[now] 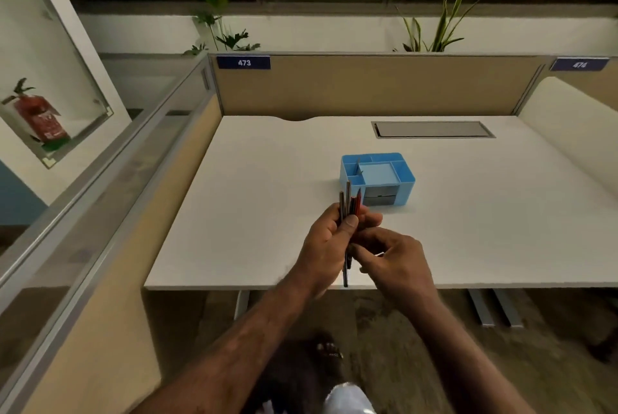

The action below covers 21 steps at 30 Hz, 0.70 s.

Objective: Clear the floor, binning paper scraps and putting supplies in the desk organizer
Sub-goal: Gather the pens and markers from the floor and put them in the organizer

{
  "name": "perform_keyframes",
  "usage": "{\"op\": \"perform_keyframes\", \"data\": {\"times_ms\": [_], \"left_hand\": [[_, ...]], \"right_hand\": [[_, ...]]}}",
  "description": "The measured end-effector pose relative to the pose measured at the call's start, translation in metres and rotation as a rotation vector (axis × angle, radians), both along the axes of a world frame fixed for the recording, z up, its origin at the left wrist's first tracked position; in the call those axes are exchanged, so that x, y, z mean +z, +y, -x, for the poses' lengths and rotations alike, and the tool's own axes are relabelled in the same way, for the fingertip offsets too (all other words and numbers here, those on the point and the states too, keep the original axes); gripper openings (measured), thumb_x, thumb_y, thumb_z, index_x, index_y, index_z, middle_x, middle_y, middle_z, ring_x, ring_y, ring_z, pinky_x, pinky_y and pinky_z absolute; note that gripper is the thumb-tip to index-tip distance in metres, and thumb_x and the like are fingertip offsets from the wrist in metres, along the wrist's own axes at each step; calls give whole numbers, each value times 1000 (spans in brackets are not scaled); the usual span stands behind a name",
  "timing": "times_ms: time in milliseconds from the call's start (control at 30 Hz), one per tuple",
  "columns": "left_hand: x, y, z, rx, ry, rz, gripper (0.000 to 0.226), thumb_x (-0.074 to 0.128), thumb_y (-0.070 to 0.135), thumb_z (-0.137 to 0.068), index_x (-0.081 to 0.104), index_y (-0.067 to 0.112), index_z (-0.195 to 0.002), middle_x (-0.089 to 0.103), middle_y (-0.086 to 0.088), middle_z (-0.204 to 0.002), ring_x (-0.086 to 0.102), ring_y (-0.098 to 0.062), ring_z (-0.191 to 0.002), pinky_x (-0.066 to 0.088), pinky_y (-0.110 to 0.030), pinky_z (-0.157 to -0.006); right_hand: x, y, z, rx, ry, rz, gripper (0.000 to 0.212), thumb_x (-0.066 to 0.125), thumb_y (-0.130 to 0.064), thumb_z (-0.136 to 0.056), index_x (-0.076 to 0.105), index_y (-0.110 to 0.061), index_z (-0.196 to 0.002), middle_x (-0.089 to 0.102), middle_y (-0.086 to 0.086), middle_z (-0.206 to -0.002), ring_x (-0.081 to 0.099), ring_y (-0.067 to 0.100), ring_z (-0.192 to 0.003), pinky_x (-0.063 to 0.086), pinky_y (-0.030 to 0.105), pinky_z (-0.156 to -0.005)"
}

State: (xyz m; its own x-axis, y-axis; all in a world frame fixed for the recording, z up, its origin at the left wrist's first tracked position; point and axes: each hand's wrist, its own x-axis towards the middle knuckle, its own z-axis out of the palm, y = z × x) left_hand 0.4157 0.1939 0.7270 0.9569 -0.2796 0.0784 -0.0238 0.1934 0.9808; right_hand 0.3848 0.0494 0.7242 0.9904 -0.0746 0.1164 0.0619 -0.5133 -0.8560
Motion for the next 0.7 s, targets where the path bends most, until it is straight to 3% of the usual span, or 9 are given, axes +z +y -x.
{"op": "perform_keyframes", "data": {"times_ms": [133, 300, 500, 600, 700], "left_hand": [[16, -13, -79, -22, -16, 13, 26, 41, 20, -112, 61, 20, -128, 76, -4, -123, 71, -19, -119, 59, -23, -93], [31, -36, -176, -48, -31, -9, 27, 41, 22, -111, 60, 23, -130, 75, -1, -124, 71, -16, -119, 58, -20, -92], [32, -56, -271, -95, -2, 38, 30, 39, 23, -112, 57, 12, -134, 72, -10, -128, 68, -25, -124, 56, -33, -105], [30, -64, -308, -107, 4, 48, 28, 41, 26, -110, 64, 24, -127, 74, -6, -126, 70, -22, -121, 58, -29, -99], [25, -69, -335, -103, 53, 78, 31, 40, 27, -110, 68, 35, -120, 75, -1, -122, 71, -21, -119, 58, -25, -95]], "right_hand": [[14, -11, -76, -46, -67, -1, 13, 78, -31, -93, 82, -33, -106, 79, -20, -92, 74, 1, -88, 67, 36, -81], [28, -31, -169, -78, -72, 33, 21, 76, -30, -95, 79, -25, -116, 80, -12, -102, 73, -1, -94, 63, 30, -93], [35, -52, -261, -107, -71, 48, 25, 77, -27, -95, 80, -21, -119, 81, -10, -104, 73, -2, -92, 61, 22, -91], [30, -58, -297, -126, -60, 32, 25, 78, -26, -95, 80, -21, -119, 82, -8, -104, 74, -1, -92, 59, 20, -92], [22, -63, -325, -114, -42, 44, 24, 78, -28, -95, 80, -23, -118, 81, -10, -105, 72, -6, -90, 53, 6, -84]]}}
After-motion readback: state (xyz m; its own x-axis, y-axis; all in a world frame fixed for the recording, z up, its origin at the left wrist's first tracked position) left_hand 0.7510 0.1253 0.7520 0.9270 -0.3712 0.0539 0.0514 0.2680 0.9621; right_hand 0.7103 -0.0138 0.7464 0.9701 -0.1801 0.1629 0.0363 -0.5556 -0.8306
